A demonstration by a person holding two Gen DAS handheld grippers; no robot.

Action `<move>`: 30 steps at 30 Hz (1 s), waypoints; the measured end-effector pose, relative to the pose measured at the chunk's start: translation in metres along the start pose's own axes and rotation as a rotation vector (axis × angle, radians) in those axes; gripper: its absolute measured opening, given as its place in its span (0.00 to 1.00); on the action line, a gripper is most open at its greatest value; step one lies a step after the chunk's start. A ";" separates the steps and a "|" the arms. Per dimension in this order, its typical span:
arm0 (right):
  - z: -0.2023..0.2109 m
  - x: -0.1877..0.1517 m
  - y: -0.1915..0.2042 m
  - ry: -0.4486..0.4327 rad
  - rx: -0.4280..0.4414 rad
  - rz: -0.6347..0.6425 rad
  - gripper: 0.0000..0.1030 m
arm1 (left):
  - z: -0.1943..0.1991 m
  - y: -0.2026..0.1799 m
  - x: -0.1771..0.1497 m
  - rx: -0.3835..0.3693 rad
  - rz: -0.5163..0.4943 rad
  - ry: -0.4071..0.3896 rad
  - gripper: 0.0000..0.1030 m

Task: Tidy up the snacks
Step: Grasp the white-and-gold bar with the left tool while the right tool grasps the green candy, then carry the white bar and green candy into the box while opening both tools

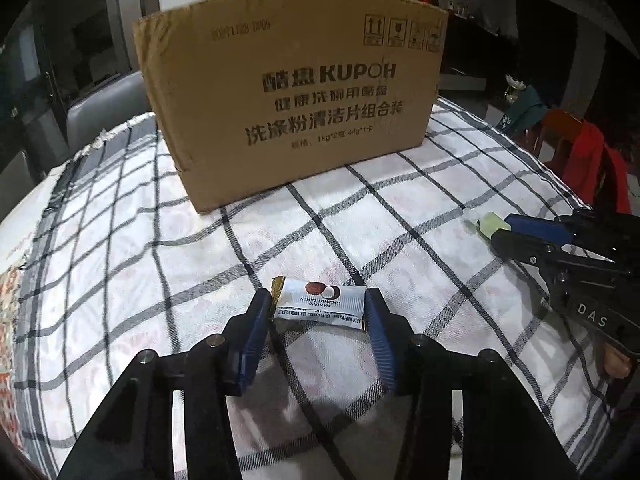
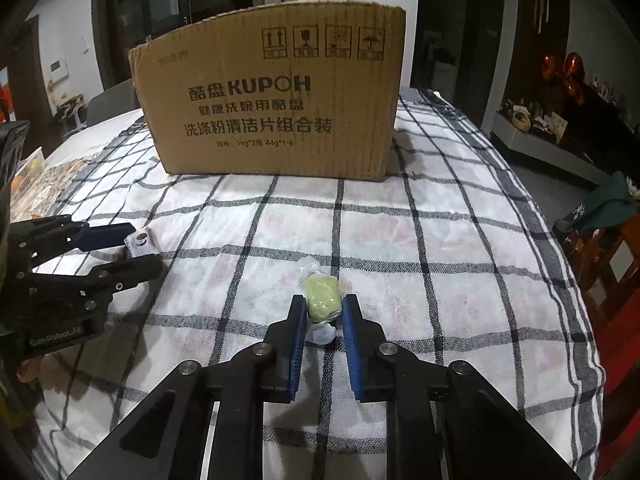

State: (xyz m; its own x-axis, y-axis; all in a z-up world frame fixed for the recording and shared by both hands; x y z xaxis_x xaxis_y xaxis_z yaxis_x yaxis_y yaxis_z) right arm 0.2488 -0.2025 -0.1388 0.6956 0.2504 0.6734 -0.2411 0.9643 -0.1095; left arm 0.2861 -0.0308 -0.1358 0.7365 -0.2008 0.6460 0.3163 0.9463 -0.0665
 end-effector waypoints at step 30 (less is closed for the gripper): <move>0.105 0.029 0.010 -0.217 0.082 -0.020 0.19 | 0.123 -0.035 0.024 0.101 0.054 -0.209 0.45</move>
State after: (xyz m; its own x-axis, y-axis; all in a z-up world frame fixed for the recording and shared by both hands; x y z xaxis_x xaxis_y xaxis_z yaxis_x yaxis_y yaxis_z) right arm 0.1958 -0.1944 -0.0439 0.5413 0.1987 0.8170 -0.2891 0.9564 -0.0411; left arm 0.2188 -0.0374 -0.0246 0.6074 -0.1023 0.7878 0.2106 0.9769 -0.0355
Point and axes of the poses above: each gripper's, at about its wrist camera, not at the fingertips, and z roughly against the way its jaws point, y to its left, x to its top, the point moved 1 cm from there along -z, roughly the way its jaws point, and after that the axes turned 9 degrees about z, right-handed, at the moved point
